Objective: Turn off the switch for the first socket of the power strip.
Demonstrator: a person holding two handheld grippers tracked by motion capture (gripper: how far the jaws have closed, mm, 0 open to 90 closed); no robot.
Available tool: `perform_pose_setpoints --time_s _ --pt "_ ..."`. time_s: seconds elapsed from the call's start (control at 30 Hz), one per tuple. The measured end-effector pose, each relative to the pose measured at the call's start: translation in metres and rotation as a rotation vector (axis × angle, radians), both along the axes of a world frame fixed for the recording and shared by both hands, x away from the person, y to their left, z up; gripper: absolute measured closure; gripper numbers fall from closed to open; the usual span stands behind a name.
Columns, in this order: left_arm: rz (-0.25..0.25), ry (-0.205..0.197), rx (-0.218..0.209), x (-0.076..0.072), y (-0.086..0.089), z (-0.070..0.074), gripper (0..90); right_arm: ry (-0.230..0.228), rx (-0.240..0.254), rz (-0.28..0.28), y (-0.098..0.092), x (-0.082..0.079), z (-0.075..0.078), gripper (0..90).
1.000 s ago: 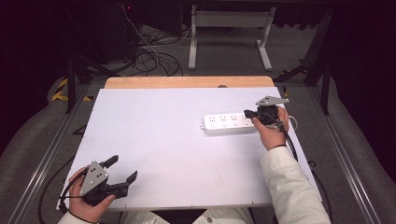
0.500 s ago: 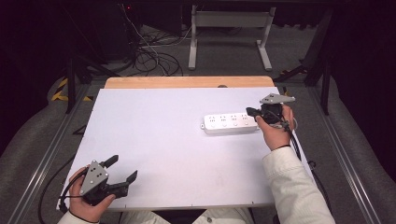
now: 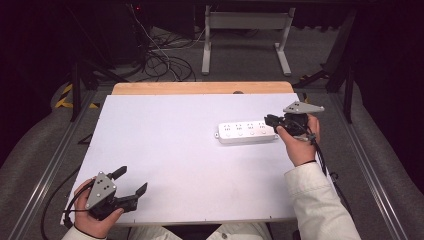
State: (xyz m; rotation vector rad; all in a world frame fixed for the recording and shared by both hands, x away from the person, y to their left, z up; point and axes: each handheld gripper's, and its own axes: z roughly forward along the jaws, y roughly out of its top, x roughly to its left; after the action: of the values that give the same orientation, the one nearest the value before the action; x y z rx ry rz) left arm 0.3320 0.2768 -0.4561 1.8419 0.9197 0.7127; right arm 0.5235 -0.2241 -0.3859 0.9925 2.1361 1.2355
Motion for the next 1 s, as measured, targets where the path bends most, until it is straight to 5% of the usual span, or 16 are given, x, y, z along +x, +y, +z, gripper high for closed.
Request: perform_pose_setpoints --time_s 0.53,1.0 --pt "0.0 0.002 -0.002 -0.001 0.0 0.001 16.9 -0.029 0.064 0.08 -0.002 -0.046 0.012 40.0" --pt "0.001 0.005 -0.017 -0.001 0.0 0.001 16.8 -0.035 0.039 0.157 -0.009 -0.084 0.006 23.5"
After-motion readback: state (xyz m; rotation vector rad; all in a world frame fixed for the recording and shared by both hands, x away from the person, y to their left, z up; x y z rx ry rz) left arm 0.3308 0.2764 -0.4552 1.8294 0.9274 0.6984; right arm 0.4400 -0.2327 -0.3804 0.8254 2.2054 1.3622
